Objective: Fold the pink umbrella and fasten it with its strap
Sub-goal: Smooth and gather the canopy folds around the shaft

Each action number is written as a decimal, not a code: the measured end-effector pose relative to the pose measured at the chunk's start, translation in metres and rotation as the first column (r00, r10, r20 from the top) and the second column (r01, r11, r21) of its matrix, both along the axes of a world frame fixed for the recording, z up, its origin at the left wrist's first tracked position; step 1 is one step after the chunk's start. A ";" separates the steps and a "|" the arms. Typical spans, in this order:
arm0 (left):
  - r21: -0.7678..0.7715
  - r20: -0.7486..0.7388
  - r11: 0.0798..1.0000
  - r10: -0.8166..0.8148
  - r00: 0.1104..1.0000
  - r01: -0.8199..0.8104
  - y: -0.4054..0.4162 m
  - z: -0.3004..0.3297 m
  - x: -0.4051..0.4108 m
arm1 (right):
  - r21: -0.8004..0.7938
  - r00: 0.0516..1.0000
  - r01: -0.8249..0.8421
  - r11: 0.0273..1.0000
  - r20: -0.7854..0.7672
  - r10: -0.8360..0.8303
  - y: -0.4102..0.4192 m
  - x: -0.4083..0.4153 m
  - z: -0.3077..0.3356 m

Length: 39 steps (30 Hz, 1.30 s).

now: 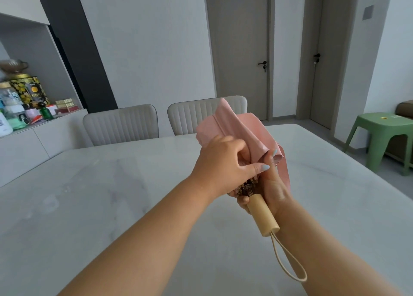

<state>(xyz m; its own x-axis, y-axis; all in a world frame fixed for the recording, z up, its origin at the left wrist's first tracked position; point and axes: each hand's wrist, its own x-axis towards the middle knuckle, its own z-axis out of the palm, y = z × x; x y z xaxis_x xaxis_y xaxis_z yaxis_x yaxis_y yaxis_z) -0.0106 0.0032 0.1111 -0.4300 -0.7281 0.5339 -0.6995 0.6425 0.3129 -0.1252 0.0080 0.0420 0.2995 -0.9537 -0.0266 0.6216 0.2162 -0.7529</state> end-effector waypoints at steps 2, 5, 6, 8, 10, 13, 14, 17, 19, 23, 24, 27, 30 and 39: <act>-0.002 0.021 0.999 -0.041 0.999 0.041 0.001 -0.002 -0.003 | 0.028 1.000 0.016 0.999 0.010 -0.016 0.000 0.001 -0.001; 0.072 0.013 0.993 -0.092 0.996 0.091 0.000 -0.004 -0.003 | 0.066 0.999 0.042 0.997 0.019 -0.044 0.001 0.000 -0.001; 0.104 -0.010 0.990 -0.099 0.995 0.099 -0.001 -0.005 -0.003 | 0.073 0.999 0.043 0.996 0.012 -0.044 0.002 -0.001 0.000; 0.131 -0.038 0.987 -0.086 0.996 0.091 -0.003 -0.004 0.000 | 0.068 0.999 0.038 0.997 -0.004 -0.038 0.003 0.000 0.002; 0.108 -0.028 0.992 -0.065 0.997 0.068 -0.005 -0.004 0.001 | 0.070 1.000 0.019 0.997 -0.005 -0.019 0.003 0.000 0.003; 0.093 0.010 0.995 -0.032 0.999 0.031 -0.004 -0.004 0.001 | 0.106 1.000 0.000 0.994 -0.006 0.001 0.005 0.003 0.004; 0.136 -0.012 0.990 -0.033 0.999 0.034 -0.003 -0.003 0.002 | 0.120 1.000 0.003 0.993 -0.007 -0.002 0.005 0.004 0.004; 0.279 -0.161 0.957 -0.035 0.986 0.080 0.000 0.006 0.006 | 0.163 1.000 0.019 0.987 0.004 -0.020 0.003 0.003 0.003; 0.345 -0.274 0.928 -0.045 0.961 0.142 0.000 0.010 0.010 | 0.173 1.000 0.028 0.984 0.005 -0.029 0.001 0.001 0.002; 0.346 -0.332 0.920 -0.065 0.941 0.185 0.004 0.002 0.016 | 0.139 0.999 0.047 0.989 -0.011 -0.046 0.002 -0.002 0.003; 0.331 -0.345 0.926 -0.063 0.937 0.184 0.006 -0.002 0.018 | 0.127 0.999 0.051 0.991 -0.020 -0.048 0.003 -0.002 0.004; 0.339 -0.463 0.908 -0.068 0.884 0.248 0.011 -0.010 0.026 | 0.099 0.997 0.067 0.993 -0.056 -0.061 0.004 0.000 0.004; 0.393 -0.512 0.893 0.015 0.859 0.218 0.009 -0.013 0.032 | 0.092 0.996 0.071 0.993 -0.067 -0.065 0.003 0.001 0.002; 0.376 -0.475 0.899 -0.021 0.880 0.224 0.025 -0.024 0.015 | 0.063 0.982 0.143 0.988 -0.135 -0.134 0.005 0.006 -0.002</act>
